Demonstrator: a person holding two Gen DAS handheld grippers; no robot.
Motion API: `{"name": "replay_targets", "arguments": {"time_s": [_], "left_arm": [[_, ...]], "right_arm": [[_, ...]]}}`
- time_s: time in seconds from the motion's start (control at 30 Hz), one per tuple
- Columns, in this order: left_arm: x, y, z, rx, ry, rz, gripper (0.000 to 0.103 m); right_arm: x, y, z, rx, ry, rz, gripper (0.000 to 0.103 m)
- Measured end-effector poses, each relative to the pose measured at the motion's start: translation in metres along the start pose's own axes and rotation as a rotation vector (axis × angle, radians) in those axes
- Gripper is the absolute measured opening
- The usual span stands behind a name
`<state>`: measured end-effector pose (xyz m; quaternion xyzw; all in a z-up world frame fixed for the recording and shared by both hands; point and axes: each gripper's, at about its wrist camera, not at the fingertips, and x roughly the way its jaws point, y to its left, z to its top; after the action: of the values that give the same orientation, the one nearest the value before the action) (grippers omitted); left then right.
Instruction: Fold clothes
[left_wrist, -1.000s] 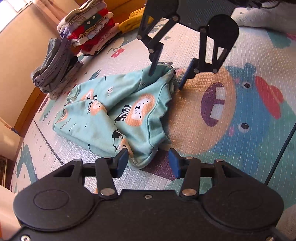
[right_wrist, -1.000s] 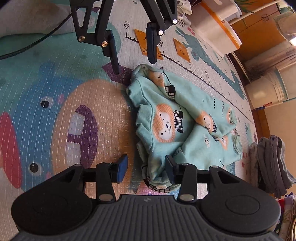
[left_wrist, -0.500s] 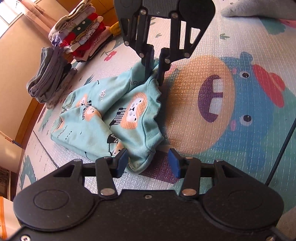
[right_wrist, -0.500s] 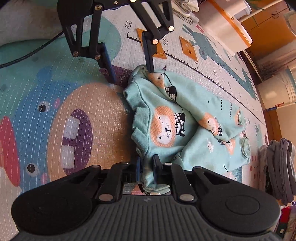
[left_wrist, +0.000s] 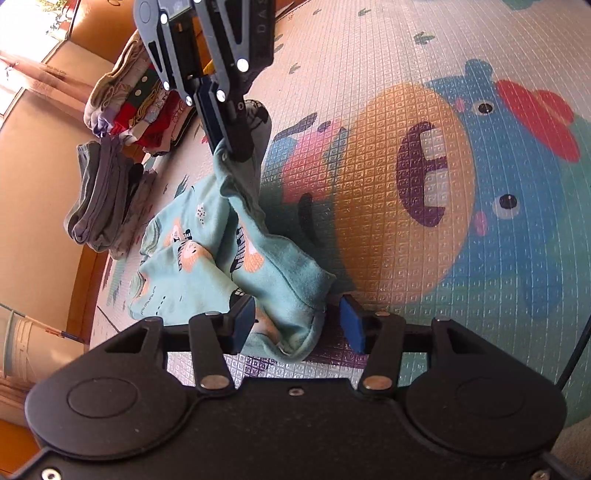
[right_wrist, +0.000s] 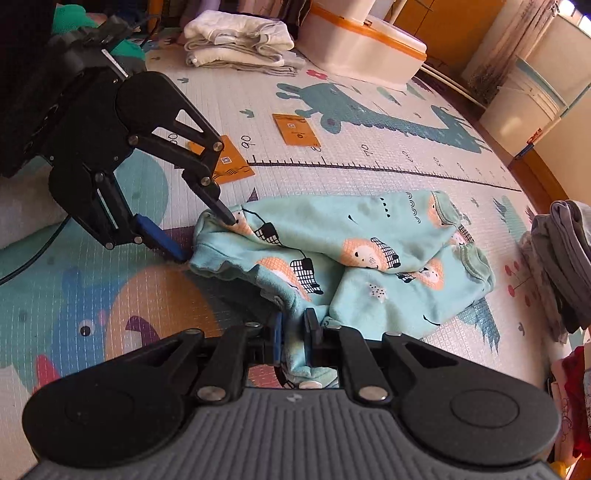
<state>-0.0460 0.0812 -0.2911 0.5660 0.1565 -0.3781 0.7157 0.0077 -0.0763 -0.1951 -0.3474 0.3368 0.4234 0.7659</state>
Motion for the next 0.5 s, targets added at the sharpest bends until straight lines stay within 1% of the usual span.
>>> {"name": "replay_targets", "arguments": {"time_s": [0.07, 0.13, 0.2, 0.3, 0.37, 0.43, 0.47, 0.5], "left_arm": [[0.001, -0.001, -0.002, 0.022, 0.02, 0.031, 0.051], [0.001, -0.002, -0.005, 0.019, 0.028, 0.052, 0.051], [0.001, -0.006, -0.009, 0.037, 0.016, 0.073, 0.051], [0.0, -0.008, -0.011, 0.081, -0.005, 0.082, 0.051], [0.002, -0.006, -0.012, 0.073, -0.016, 0.092, 0.05], [0.004, -0.005, -0.011, 0.054, -0.016, 0.1, 0.031], [0.004, -0.003, -0.011, 0.04, -0.015, 0.104, 0.027], [0.004, -0.002, -0.01, 0.022, -0.014, 0.106, 0.021]], "right_arm": [[-0.002, -0.005, 0.0, 0.024, -0.006, 0.015, 0.013], [-0.003, -0.01, 0.0, 0.047, -0.008, 0.023, 0.013], [-0.004, -0.013, -0.001, 0.069, -0.009, 0.024, 0.013], [-0.005, -0.014, -0.003, 0.083, -0.012, 0.03, 0.013], [-0.004, -0.013, -0.004, 0.075, -0.007, 0.036, 0.013], [-0.003, -0.01, -0.005, 0.06, -0.002, 0.041, 0.013], [-0.002, -0.008, -0.005, 0.056, 0.004, 0.042, 0.013], [-0.001, -0.006, -0.006, 0.051, 0.011, 0.043, 0.013]]}}
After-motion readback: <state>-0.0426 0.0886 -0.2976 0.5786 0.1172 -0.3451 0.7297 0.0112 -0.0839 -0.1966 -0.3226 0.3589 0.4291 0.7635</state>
